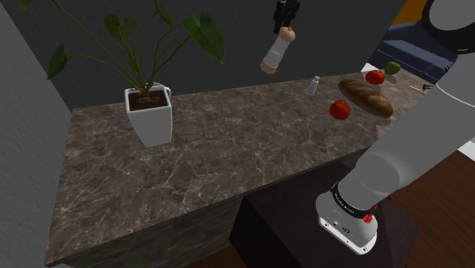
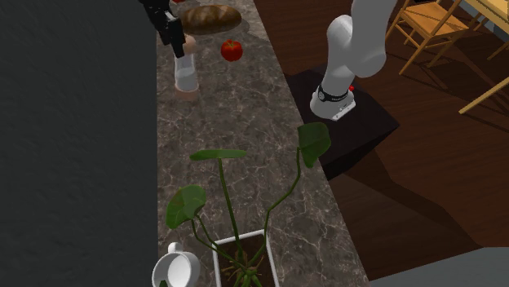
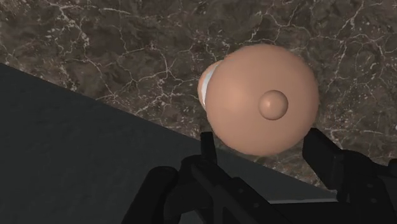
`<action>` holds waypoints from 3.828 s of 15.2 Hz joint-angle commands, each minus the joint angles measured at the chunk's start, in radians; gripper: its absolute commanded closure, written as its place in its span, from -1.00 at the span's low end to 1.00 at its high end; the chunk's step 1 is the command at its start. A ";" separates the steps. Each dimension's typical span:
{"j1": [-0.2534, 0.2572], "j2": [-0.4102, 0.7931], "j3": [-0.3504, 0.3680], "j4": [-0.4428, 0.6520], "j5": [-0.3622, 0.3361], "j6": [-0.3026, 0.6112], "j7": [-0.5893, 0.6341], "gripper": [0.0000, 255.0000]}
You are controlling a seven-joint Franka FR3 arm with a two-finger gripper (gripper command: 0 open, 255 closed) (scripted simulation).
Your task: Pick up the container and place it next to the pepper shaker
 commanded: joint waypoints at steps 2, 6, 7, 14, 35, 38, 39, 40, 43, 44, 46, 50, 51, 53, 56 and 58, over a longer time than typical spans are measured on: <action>-0.033 -0.028 -0.031 -0.030 0.001 -0.001 -0.066 1.00; -0.078 -0.052 -0.078 -0.040 0.001 -0.019 -0.156 1.00; -0.089 -0.055 -0.090 -0.039 0.001 -0.025 -0.179 1.00; -0.068 -0.011 -0.068 -0.140 -0.063 0.030 -0.044 -1.00; -0.064 0.113 -0.079 -0.412 -0.168 0.206 0.184 -1.00; -0.064 0.113 -0.079 -0.412 -0.168 0.206 0.184 -1.00; -0.064 0.113 -0.079 -0.412 -0.168 0.206 0.184 -1.00; -0.064 0.113 -0.079 -0.412 -0.168 0.205 0.184 -1.00; -0.064 0.113 -0.079 -0.412 -0.168 0.205 0.184 1.00; -0.064 0.113 -0.079 -0.412 -0.168 0.205 0.184 1.00; -0.064 0.113 -0.079 -0.412 -0.168 0.205 0.184 1.00; -0.064 0.113 -0.079 -0.412 -0.168 0.205 0.184 1.00; -0.064 0.113 -0.079 -0.412 -0.168 0.205 0.184 -1.00; -0.087 0.019 -0.095 -0.582 -0.156 0.375 0.137 -1.00; -0.122 -0.081 -0.130 -0.804 -0.119 0.630 0.037 -1.00; -0.140 -0.116 -0.159 -0.924 -0.071 0.794 -0.056 -1.00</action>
